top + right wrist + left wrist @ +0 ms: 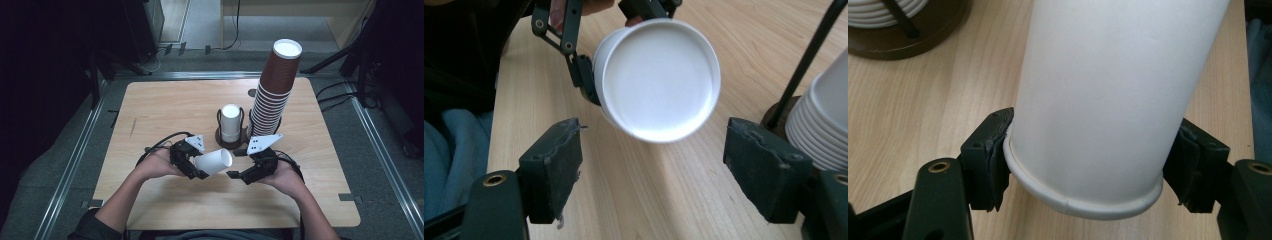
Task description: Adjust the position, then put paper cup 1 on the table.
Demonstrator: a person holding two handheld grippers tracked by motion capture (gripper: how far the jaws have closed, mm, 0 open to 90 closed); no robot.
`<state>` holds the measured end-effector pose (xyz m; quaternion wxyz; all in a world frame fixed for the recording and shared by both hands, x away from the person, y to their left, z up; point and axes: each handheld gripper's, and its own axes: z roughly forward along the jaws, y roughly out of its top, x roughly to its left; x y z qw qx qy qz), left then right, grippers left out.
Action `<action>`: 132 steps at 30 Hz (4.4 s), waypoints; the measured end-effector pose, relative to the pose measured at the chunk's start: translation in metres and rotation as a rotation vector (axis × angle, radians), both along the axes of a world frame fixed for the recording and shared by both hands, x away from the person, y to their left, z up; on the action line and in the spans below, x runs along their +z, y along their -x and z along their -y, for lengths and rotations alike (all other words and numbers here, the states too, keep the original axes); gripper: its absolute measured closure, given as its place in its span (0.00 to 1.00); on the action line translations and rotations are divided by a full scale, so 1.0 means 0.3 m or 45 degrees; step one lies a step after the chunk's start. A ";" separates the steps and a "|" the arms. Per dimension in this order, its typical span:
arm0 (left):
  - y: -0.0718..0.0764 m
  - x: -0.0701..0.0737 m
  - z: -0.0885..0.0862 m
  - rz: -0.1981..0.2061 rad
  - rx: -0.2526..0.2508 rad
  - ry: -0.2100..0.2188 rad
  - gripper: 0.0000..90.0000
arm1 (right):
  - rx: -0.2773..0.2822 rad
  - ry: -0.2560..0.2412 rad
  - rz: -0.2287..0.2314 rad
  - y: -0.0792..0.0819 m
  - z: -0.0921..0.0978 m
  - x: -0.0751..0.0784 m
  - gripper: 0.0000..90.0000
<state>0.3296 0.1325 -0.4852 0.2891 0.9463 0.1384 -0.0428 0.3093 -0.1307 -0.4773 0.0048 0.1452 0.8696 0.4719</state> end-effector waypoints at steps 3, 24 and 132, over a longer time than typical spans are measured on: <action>0.005 -0.007 0.019 -0.010 -0.023 -0.016 0.32 | 0.017 0.002 0.001 0.001 -0.014 0.003 0.26; 0.033 0.000 0.043 0.029 -0.084 0.012 0.14 | 0.129 0.034 -0.020 0.006 -0.060 0.014 0.40; 0.026 0.027 0.049 -0.021 -0.098 -0.069 0.37 | 0.154 0.242 0.069 -0.005 -0.118 -0.052 0.29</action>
